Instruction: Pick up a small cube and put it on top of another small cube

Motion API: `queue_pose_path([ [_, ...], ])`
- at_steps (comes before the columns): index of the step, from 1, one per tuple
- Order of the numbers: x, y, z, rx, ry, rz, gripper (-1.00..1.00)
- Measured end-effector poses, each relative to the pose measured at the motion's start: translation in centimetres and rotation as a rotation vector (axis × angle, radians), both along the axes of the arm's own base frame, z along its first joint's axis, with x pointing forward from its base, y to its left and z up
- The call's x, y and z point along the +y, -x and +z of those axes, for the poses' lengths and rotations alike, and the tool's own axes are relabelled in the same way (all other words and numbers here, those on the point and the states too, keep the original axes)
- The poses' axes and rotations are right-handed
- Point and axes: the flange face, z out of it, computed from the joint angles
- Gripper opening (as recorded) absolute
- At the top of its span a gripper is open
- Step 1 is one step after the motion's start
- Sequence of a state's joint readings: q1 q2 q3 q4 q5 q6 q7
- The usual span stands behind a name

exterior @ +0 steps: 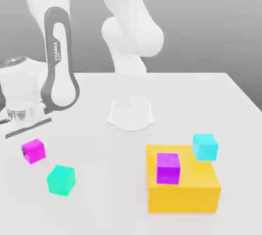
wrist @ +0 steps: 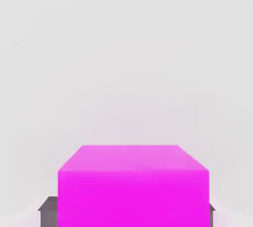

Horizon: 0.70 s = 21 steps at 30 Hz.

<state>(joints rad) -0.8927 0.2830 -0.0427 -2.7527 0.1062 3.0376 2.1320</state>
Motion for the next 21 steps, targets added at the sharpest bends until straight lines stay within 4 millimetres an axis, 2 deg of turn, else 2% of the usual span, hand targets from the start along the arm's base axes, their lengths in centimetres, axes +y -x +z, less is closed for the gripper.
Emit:
queue_pose_path([
  [1, 0.0, 0.0, -0.3, 0.0, 0.0, 0.0, -1.0],
  [3, 0.0, 0.0, 0.7, -0.001, -0.001, 0.0, -1.0],
  [8, 0.0, 0.0, 5.1, -0.001, -0.001, 0.0, -1.0],
  [9, 0.5, -0.8, 6.0, -0.003, -0.002, 0.015, -1.0],
  [14, 7.5, -8.7, 9.6, -0.019, -0.005, 0.148, -1.0],
  [17, 12.1, -11.9, 11.7, -0.026, -0.009, 0.196, -1.0],
  [21, 20.1, -15.3, 14.3, -0.031, -0.014, 0.295, -1.0],
])
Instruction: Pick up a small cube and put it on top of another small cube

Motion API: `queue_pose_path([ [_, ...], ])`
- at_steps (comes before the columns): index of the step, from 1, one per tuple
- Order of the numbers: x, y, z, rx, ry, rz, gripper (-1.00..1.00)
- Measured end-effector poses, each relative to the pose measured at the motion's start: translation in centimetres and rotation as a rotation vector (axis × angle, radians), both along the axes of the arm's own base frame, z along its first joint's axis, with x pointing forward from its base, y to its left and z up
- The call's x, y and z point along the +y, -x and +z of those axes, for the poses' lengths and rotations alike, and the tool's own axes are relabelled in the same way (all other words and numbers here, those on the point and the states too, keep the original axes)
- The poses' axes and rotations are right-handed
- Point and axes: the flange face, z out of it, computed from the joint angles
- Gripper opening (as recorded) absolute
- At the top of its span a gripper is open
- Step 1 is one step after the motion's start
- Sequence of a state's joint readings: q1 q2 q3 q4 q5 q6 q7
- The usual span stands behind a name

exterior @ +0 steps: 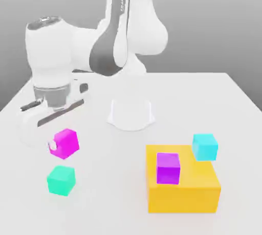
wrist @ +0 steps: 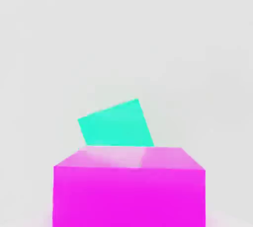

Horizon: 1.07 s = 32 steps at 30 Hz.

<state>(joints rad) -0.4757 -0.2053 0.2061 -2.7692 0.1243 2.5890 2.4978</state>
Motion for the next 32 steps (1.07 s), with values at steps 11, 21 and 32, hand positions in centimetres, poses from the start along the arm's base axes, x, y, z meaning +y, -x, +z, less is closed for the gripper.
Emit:
queue_pose_path([
  [11, 24.6, 2.0, 5.4, 0.016, 0.011, 0.297, -1.0],
  [21, 30.4, 5.3, -0.1, 0.025, 0.024, 0.375, 1.0],
  [32, 30.4, 5.2, 4.8, 0.027, 0.025, 0.375, 1.0],
])
